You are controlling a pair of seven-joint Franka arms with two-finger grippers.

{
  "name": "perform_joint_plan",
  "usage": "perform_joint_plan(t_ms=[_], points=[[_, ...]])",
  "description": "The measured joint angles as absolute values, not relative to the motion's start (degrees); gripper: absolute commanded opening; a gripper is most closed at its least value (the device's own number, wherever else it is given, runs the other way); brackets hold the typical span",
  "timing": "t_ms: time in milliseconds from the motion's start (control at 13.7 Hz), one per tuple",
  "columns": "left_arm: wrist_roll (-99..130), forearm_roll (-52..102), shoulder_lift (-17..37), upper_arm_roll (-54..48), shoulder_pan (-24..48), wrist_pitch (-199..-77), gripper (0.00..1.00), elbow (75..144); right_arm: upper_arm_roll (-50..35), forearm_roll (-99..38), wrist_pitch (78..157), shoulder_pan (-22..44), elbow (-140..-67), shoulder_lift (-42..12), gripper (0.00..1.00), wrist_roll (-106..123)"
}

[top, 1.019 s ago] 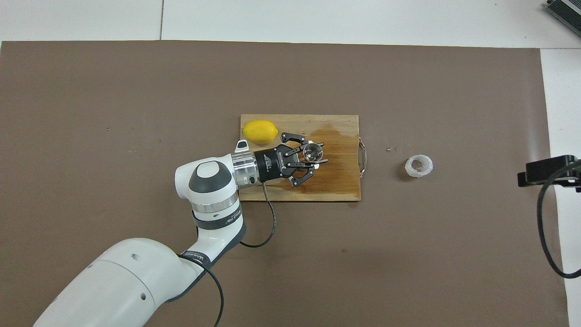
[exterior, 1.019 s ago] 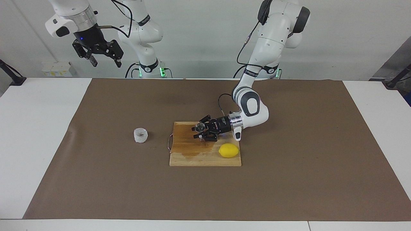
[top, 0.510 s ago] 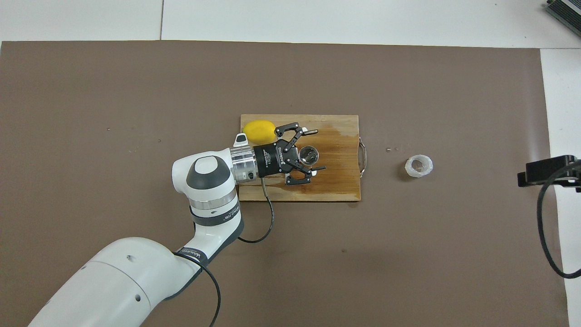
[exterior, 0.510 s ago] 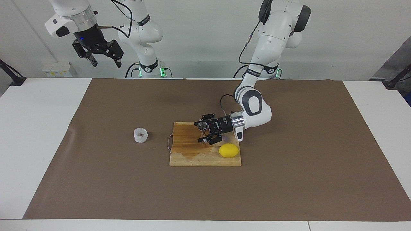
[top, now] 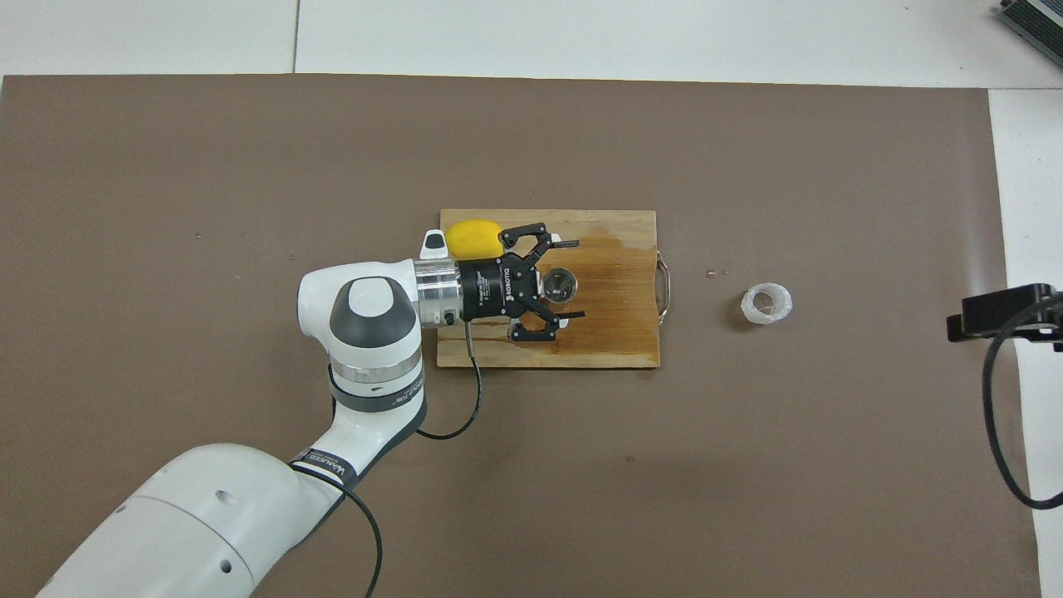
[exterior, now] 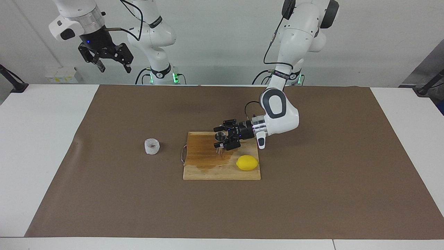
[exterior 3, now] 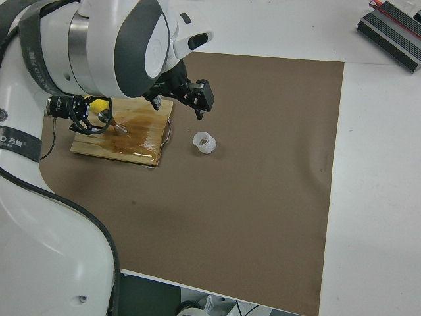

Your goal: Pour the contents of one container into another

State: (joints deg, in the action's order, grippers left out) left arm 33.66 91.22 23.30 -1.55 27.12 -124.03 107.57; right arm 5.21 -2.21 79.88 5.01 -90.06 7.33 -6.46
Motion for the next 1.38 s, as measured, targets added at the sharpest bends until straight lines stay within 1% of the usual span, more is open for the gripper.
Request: perform_joint_plan(t_ms=[218, 510, 655, 1092, 1165, 1383], points=[[33.61, 82.46, 20.84, -1.59, 27.05, -124.13, 1.00, 106.65, 5.21, -2.21, 79.88, 5.01, -90.06, 7.33, 1.00, -6.46], [33.81, 65.36, 14.88, -1.78, 27.10, -125.73, 1.00, 106.25, 5.21, -2.21, 79.88, 5.01, -90.06, 7.33, 1.00, -6.46], [33.71, 55.48, 12.84, -1.72, 26.46, -125.03, 1.00, 106.11, 5.21, -2.21, 79.88, 5.01, -90.06, 7.33, 1.00, -6.46], [33.55, 23.76, 10.28, -0.95, 22.15, -110.35, 1.00, 98.85, 5.21, -2.21, 79.88, 5.01, -90.06, 7.33, 1.00, -6.46], [32.81, 19.56, 9.91, -0.92, 21.49, -108.66, 1.00, 97.79, 5.21, -2.21, 79.88, 5.01, -90.06, 7.33, 1.00, -6.46], [26.77, 13.45, 8.11, -0.64, 19.39, -106.13, 1.00, 96.95, 5.21, -2.21, 79.88, 5.01, -90.06, 7.33, 1.00, -6.46]])
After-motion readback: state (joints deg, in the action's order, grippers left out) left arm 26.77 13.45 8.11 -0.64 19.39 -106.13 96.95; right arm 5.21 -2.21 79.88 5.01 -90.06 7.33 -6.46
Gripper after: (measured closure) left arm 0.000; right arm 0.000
